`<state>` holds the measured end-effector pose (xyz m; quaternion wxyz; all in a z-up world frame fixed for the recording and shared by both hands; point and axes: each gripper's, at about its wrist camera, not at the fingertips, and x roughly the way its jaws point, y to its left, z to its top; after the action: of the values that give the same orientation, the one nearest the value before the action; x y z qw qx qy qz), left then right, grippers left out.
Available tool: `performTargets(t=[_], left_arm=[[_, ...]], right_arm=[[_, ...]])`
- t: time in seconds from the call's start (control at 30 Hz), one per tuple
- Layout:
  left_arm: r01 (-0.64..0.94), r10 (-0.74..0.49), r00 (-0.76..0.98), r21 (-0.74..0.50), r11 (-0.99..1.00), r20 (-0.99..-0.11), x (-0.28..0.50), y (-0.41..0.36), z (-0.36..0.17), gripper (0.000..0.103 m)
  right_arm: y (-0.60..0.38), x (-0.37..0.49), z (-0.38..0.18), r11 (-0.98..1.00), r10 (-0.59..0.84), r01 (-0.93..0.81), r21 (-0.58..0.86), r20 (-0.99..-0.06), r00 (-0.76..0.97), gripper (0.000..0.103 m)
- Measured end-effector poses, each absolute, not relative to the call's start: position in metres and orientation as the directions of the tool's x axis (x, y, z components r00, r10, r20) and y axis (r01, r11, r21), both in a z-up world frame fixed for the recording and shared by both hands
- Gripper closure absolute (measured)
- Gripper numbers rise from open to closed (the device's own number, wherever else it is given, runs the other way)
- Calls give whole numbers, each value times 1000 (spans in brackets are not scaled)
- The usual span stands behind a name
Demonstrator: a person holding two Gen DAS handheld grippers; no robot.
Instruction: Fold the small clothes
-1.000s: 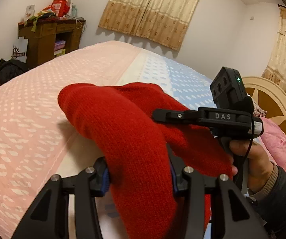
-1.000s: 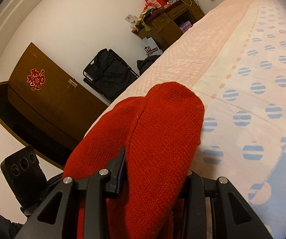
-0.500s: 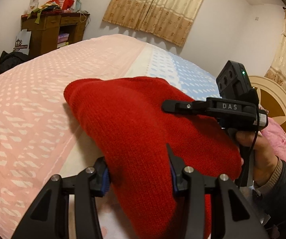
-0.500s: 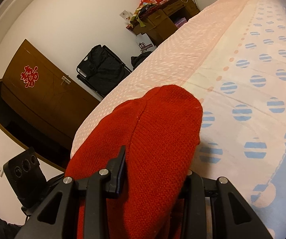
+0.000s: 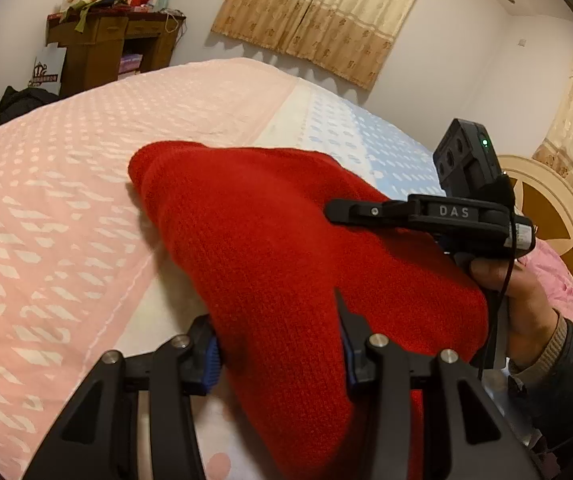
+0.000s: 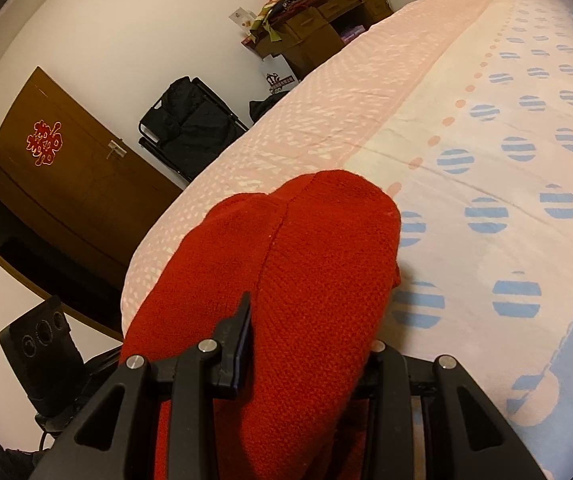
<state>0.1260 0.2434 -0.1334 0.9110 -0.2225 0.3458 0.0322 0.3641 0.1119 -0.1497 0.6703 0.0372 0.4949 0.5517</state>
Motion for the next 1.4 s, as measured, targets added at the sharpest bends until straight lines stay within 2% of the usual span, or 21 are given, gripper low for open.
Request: performTargets(t=[0.3, 0.63, 0.73, 0.8, 0.87, 0.9, 1.0, 1.2, 1.27, 1.37, 1.4], left_arm=[[-223, -85, 762, -384, 896, -641, 130, 242, -117, 52], [-263, -94, 746, -420, 869, -660, 121, 248, -135, 47], [-260, -85, 766, -429, 865, -637, 110, 244, -119, 47], [-238, -65, 806, -423, 874, -589, 99, 241, -99, 38], [-228, -19, 845, -391, 892, -535, 91, 238, -80, 19], [-233, 2, 847, -369, 900, -531, 92, 237, -76, 16], [-270, 43, 824, -324, 907, -565, 104, 241, -79, 16], [-349, 27, 750, -361, 865, -661, 108, 253, -126, 16], [-348, 19, 742, -361, 865, -670, 107, 250, -137, 14], [-350, 5, 742, -381, 856, -671, 105, 251, -142, 14], [-348, 12, 740, -368, 862, -672, 104, 248, -141, 14]], right_arm=[[113, 365, -153, 412, 764, -704, 579, -641, -80, 66], [110, 368, -163, 434, 756, -690, 579, -651, -70, 66], [104, 365, -157, 443, 758, -697, 564, -651, -45, 63], [93, 361, -144, 452, 763, -715, 534, -646, 0, 62], [79, 359, -130, 467, 771, -720, 514, -635, 47, 62], [73, 359, -123, 470, 777, -718, 513, -626, 62, 62], [50, 352, -105, 453, 811, -713, 535, -579, 81, 59], [35, 298, -84, 286, 870, -779, 559, -493, -34, 57], [38, 284, -92, 211, 869, -776, 595, -477, -130, 57], [42, 291, -129, 289, 822, -725, 625, -550, -147, 56], [37, 301, -141, 286, 837, -684, 671, -523, -163, 56]])
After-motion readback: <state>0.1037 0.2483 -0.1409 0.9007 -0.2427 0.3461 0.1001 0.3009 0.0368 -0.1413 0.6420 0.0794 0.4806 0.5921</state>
